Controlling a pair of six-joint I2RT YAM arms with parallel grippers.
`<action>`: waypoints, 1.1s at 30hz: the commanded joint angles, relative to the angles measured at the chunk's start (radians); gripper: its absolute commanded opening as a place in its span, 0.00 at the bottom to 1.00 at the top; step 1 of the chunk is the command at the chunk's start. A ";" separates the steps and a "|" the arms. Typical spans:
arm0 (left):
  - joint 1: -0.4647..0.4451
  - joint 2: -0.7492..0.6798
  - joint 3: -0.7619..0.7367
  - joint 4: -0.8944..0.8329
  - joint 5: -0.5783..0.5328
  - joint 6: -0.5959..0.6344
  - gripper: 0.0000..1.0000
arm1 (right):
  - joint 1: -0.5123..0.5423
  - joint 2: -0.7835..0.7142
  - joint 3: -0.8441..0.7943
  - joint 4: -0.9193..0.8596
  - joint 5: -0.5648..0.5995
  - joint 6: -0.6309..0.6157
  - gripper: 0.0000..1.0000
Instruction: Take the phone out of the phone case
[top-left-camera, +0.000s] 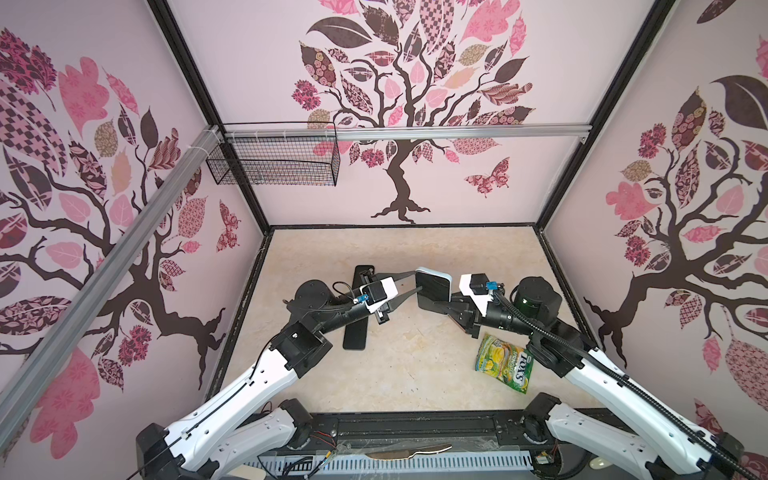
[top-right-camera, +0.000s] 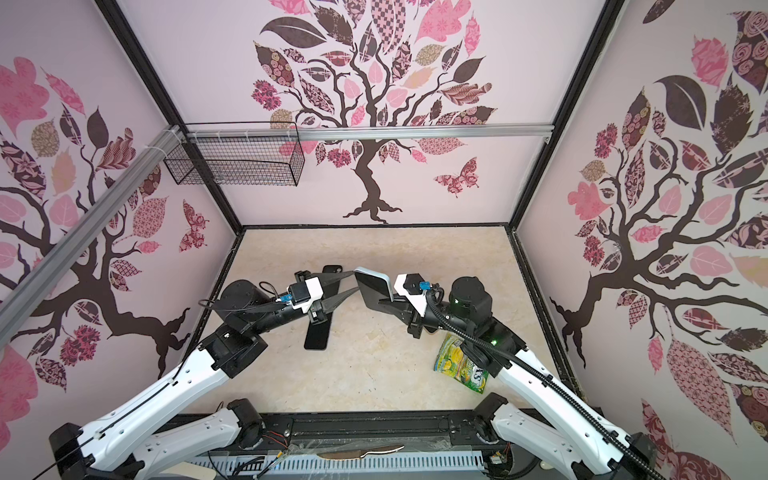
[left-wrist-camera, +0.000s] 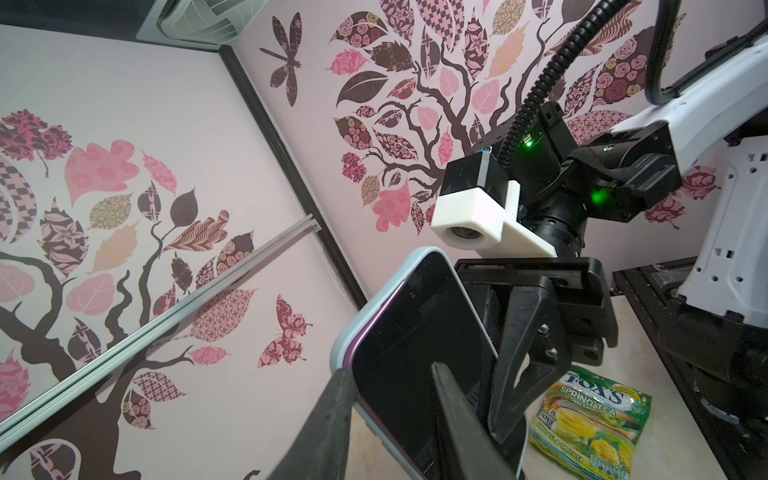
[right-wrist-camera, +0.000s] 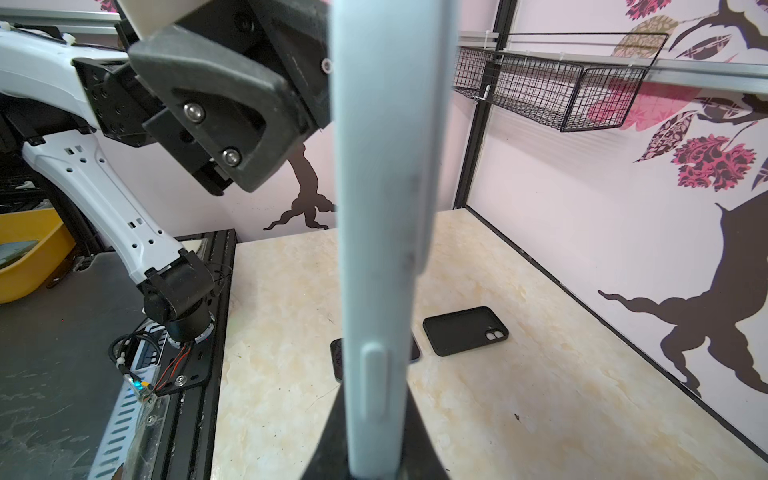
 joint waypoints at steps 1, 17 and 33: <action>-0.004 0.028 0.039 -0.035 0.000 -0.005 0.34 | 0.026 0.004 0.065 0.020 -0.137 -0.071 0.00; -0.007 0.057 0.037 -0.091 -0.020 0.031 0.34 | 0.063 0.019 0.092 -0.035 -0.121 -0.141 0.00; -0.007 0.064 0.021 -0.114 -0.028 0.051 0.34 | 0.093 0.024 0.102 -0.049 -0.108 -0.187 0.00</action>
